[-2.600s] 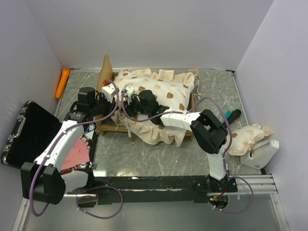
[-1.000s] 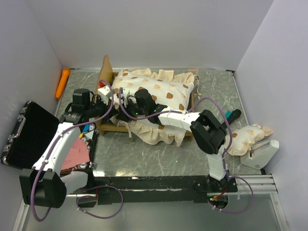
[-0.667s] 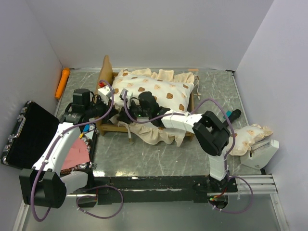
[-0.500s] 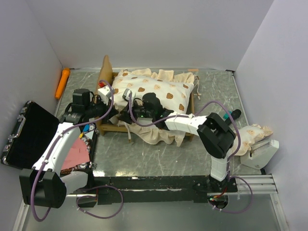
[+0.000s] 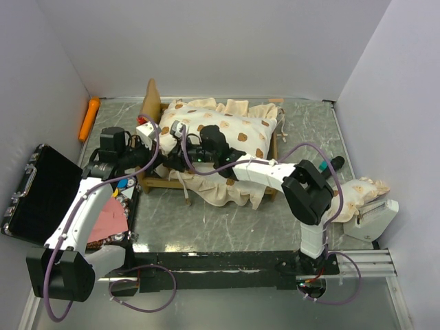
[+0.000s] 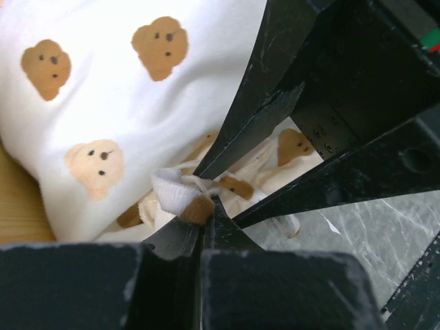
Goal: Set up the pet bed
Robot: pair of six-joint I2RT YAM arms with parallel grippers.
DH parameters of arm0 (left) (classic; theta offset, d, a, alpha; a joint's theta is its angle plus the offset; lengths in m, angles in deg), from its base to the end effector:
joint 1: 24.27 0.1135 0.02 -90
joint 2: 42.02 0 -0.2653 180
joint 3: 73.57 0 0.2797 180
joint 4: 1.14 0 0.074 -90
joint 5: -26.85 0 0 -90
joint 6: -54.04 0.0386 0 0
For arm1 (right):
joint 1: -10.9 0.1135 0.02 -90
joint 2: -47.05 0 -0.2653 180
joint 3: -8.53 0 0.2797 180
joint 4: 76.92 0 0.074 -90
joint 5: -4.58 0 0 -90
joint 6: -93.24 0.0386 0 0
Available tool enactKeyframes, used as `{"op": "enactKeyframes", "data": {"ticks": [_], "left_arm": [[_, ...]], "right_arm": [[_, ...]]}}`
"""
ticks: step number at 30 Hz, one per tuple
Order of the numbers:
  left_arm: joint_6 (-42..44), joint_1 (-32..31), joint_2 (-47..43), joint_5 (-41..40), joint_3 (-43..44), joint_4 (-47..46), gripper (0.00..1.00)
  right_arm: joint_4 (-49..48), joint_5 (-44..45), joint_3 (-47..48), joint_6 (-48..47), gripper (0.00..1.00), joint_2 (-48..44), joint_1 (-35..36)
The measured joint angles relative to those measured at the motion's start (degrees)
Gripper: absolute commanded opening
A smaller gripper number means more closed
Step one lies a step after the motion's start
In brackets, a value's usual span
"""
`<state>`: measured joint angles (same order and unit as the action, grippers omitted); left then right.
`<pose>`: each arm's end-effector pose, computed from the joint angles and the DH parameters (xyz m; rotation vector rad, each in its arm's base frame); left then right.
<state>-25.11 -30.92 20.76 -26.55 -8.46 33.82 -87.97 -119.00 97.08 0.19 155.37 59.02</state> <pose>0.2621 -0.0537 0.3042 0.6769 1.9651 -0.6349 0.2989 0.3653 0.2547 -1.1732 1.3930 1.0713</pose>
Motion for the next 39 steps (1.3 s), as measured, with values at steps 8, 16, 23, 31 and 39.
{"op": "enactKeyframes", "data": {"ticks": [8,16,23,31,39], "left_arm": [[-0.07,0.31,0.02,0.2,0.0,-0.22,0.01],[-0.17,0.26,0.02,-1.22,0.04,-0.44,0.49],[1.14,-0.85,0.79,-8.0,8.11,10.51,0.8],[2.95,-0.9,-6.19,-13.03,15.58,22.58,0.89],[-1.31,-0.92,-8.48,-31.41,15.65,17.31,0.92]], "right_arm": [[3.98,-1.18,3.02,-1.9,0.12,2.43,0.11],[3.5,-0.46,2.58,-2.64,0.0,2.56,0.22],[5.62,-0.11,2.6,-5.55,0.0,2.6,0.11],[14.64,-2.36,5.73,-9.53,0.0,2.58,0.52],[23.26,-0.13,14.62,-11.04,0.0,6.38,2.32]]}}
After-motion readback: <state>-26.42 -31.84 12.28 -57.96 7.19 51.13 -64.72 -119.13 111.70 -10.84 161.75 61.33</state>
